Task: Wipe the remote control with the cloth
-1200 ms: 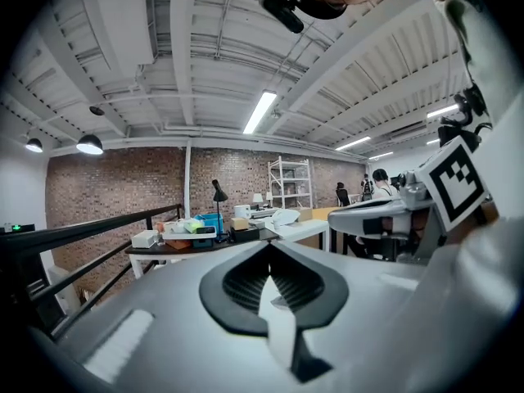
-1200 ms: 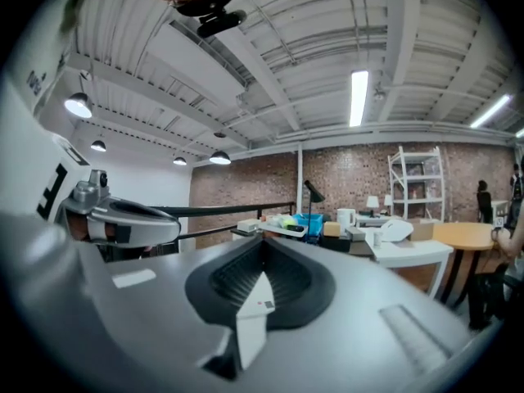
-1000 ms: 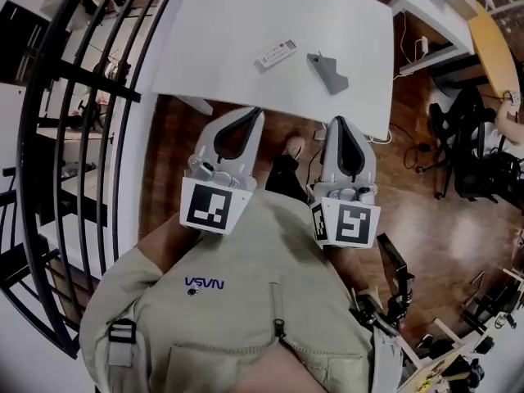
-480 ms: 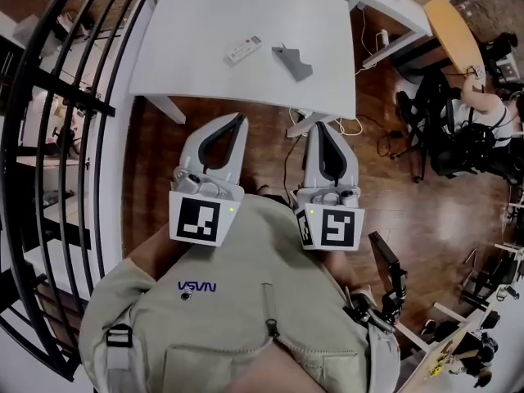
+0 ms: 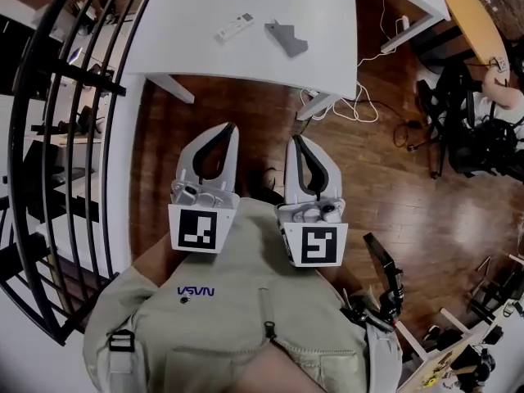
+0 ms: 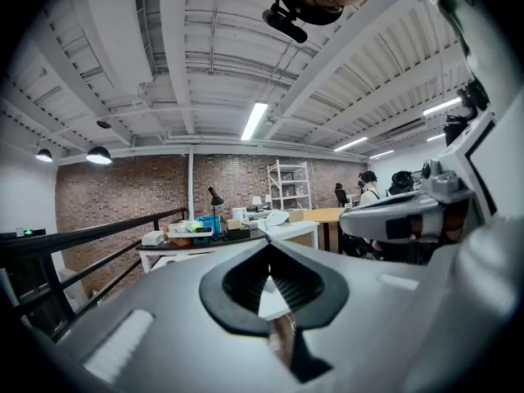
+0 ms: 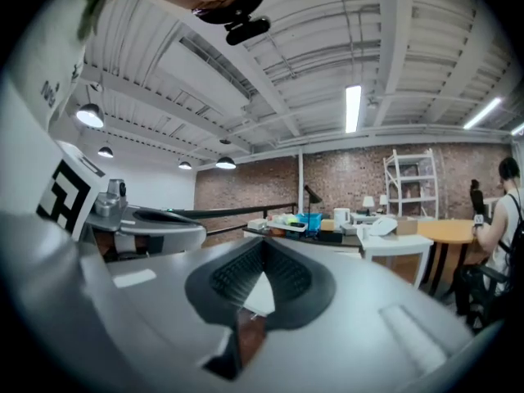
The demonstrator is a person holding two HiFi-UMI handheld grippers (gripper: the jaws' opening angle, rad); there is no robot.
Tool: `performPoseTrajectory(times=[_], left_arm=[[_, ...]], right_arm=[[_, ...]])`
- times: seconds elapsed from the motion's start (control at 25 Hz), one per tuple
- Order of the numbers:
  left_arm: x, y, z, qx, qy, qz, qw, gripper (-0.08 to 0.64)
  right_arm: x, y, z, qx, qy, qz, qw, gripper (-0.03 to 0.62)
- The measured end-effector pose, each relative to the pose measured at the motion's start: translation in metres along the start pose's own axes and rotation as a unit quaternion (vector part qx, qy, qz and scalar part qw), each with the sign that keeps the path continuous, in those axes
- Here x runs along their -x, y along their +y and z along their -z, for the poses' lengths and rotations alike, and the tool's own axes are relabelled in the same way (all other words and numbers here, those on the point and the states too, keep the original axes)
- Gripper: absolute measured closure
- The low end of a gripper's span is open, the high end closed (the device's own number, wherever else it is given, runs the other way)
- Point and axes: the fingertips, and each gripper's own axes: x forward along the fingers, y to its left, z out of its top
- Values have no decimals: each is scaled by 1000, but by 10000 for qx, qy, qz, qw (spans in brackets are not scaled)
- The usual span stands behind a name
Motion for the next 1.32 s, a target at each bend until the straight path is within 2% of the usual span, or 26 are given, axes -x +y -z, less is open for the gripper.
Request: performPoseTrajectory(times=[0.2, 0.44, 0.92, 1.08, 1.32], left_arm=[[14, -20, 15, -84, 202, -92, 9997, 554], [23, -19, 10, -114, 35, -24, 9999, 554], [38, 9, 3, -159, -208, 153, 9995, 555], [40, 16, 2, -283, -212, 227, 9991, 555], [42, 22, 1, -237, -226, 259, 9991, 554]], right_arm=[[18, -10, 11, -168, -12, -2, 9999, 589], [26, 0, 8, -29, -37, 98, 9999, 591], [22, 28, 5, 290, -19, 260, 9992, 591], [18, 33, 0, 312, -49, 300, 9991, 591], [17, 39, 0, 378, 4, 330, 9987, 591]])
